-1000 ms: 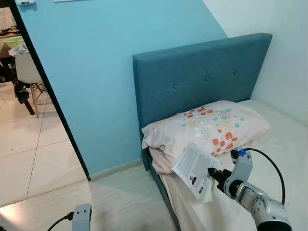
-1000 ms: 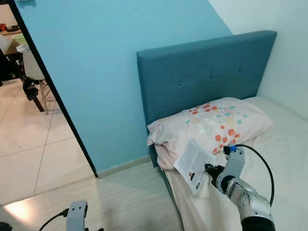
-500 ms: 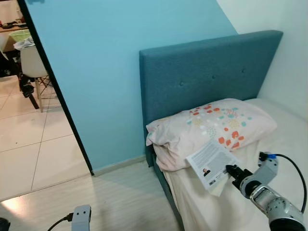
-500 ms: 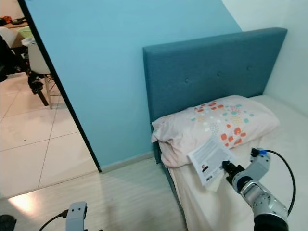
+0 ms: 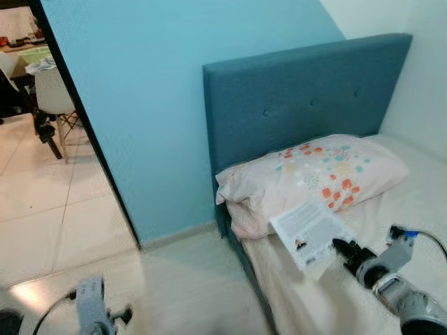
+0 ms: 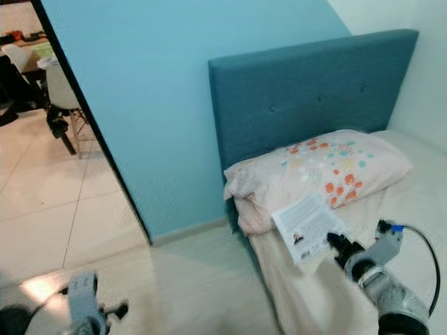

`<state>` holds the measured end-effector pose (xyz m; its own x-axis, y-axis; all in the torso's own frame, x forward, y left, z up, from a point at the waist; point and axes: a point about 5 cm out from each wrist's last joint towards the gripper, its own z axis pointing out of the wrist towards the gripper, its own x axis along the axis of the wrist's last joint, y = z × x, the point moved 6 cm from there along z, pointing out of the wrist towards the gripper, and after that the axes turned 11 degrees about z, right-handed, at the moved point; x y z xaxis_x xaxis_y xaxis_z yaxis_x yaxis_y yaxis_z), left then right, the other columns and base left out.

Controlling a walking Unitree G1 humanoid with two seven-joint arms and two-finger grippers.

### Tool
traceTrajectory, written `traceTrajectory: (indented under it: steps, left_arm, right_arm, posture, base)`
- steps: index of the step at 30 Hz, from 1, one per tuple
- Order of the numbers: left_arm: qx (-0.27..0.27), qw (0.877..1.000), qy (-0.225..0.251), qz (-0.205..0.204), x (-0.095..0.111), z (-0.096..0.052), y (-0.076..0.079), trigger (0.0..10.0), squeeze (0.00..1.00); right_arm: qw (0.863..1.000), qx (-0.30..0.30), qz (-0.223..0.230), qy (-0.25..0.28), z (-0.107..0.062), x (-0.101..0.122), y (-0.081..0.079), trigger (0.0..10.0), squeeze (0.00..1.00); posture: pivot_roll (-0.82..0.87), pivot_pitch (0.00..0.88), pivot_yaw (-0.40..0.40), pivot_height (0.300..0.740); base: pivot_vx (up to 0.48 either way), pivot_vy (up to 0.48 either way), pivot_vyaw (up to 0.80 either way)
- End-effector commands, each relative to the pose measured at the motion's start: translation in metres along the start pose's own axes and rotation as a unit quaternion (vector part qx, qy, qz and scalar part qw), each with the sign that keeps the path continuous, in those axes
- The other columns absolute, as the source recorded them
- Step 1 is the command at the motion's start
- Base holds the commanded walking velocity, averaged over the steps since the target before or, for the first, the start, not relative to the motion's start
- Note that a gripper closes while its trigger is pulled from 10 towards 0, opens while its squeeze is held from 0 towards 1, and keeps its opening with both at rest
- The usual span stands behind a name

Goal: Clean up the room

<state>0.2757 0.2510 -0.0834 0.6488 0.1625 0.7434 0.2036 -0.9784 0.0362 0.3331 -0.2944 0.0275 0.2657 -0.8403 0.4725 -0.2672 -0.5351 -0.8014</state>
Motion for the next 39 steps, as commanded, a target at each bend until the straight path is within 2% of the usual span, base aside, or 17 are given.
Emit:
traceTrajectory:
  steps: [1, 2, 3, 4, 5, 10, 14, 17, 20, 22, 26, 28, 33, 38, 39]
  left_arm:
    - [0.015, 0.998, 0.051, -0.030, 0.034, 0.001, -0.019, 10.0, 0.00]
    - [0.015, 0.998, 0.051, -0.030, 0.034, 0.001, -0.019, 10.0, 0.00]
    - [0.009, 0.997, 0.072, -0.040, 0.049, 0.002, -0.019, 10.0, 0.00]
    - [0.009, 0.997, 0.072, -0.040, 0.049, 0.002, -0.019, 10.0, 0.00]
    - [0.002, 0.995, 0.087, -0.045, 0.059, 0.002, -0.018, 10.0, 0.00]
    - [-0.018, 0.993, 0.111, -0.044, 0.075, 0.002, -0.013, 10.0, 0.00]
    - [-0.022, 0.992, 0.116, -0.041, 0.077, 0.001, -0.013, 10.0, 0.00]
    - [-0.025, 0.992, 0.121, -0.036, 0.077, -0.001, -0.019, 10.0, 0.00]
    - [-0.025, 0.991, 0.125, -0.029, 0.077, -0.004, -0.028, 10.0, 0.00]
    - [-0.025, 0.990, 0.134, -0.024, 0.082, -0.008, -0.038, 10.0, 0.00]
    - [-0.028, 0.990, 0.139, -0.020, 0.085, -0.009, -0.041, 10.0, 0.00]
    - [-0.032, 0.989, 0.147, -0.008, 0.090, -0.012, -0.046, 10.0, 0.00]
    - [-0.031, 0.988, 0.150, -0.007, 0.092, -0.014, -0.049, 10.0, 0.00]
    - [-0.035, 0.988, 0.151, -0.001, 0.087, -0.016, -0.053, 10.0, 0.00]
    - [-0.037, 0.988, 0.148, 0.000, 0.083, -0.017, -0.053, 10.0, 0.00]
  right_arm:
    - [0.999, 0.010, 0.011, 0.033, 0.001, 0.019, -0.006, 10.0, 0.00]
    - [0.999, 0.010, 0.011, 0.033, 0.001, 0.019, -0.006, 10.0, 0.00]
    - [0.999, 0.015, 0.014, 0.050, 0.000, 0.031, -0.009, 10.0, 0.00]
    - [0.999, 0.015, 0.014, 0.050, 0.000, 0.031, -0.009, 10.0, 0.00]
    - [0.998, 0.022, 0.014, 0.059, -0.001, 0.039, -0.012, 10.0, 0.00]
    - [0.997, 0.030, 0.000, 0.064, -0.001, 0.048, -0.015, 10.0, 0.00]
    - [0.997, 0.031, -0.003, 0.068, -0.001, 0.052, -0.017, 10.0, 0.00]
    - [0.997, 0.026, -0.010, 0.074, 0.000, 0.058, -0.018, 10.0, 0.00]
    - [0.997, 0.019, -0.036, 0.059, 0.005, 0.054, -0.019, 10.0, 0.00]
    - [0.996, 0.019, -0.073, 0.040, 0.010, 0.048, -0.025, 10.0, 0.00]
    - [0.996, 0.030, -0.076, 0.042, 0.012, 0.050, -0.030, 10.0, 0.00]
    - [0.994, 0.038, -0.088, 0.042, 0.014, 0.054, -0.037, 10.0, 0.00]
    - [0.993, 0.030, -0.106, 0.041, 0.014, 0.057, -0.038, 10.0, 0.00]
    - [0.990, 0.021, -0.129, 0.058, 0.010, 0.075, -0.041, 10.0, 0.00]
    - [0.986, 0.013, -0.149, 0.068, 0.007, 0.086, -0.042, 10.0, 0.00]
  posture:
    - [-0.03, 0.062, 0.076, 0.610]
    - [-0.03, 0.062, 0.076, 0.610]
    - [-0.03, 0.078, 0.082, 0.605]
    - [-0.03, 0.078, 0.082, 0.605]
    - [-0.02, 0.097, 0.084, 0.600]
    - [0.01, 0.134, 0.089, 0.585]
    - [0.02, 0.150, 0.092, 0.580]
    - [0.05, 0.180, 0.104, 0.570]
    - [0.08, 0.209, 0.108, 0.560]
    - [0.10, 0.232, 0.121, 0.545]
    - [0.12, 0.240, 0.126, 0.540]
    - [0.14, 0.258, 0.127, 0.540]
    - [0.15, 0.268, 0.128, 0.540]
    - [0.16, 0.280, 0.124, 0.540]
    - [0.16, 0.285, 0.123, 0.540]
  base:
    - [0.000, 0.000, 0.00]
    - [0.000, 0.000, 0.00]
    - [0.000, 0.000, 0.00]
    - [0.000, 0.000, 0.00]
    - [0.000, 0.000, 0.00]
    - [0.000, 0.000, 0.00]
    - [0.000, 0.000, 0.00]
    - [0.000, 0.000, 0.00]
    - [0.000, 0.000, 0.00]
    - [0.000, 0.000, 0.00]
    - [0.000, 0.000, 0.00]
    - [0.000, 0.000, 0.00]
    - [0.000, 0.000, 0.00]
    - [0.000, 0.000, 0.00]
    - [0.000, 0.000, 0.00]
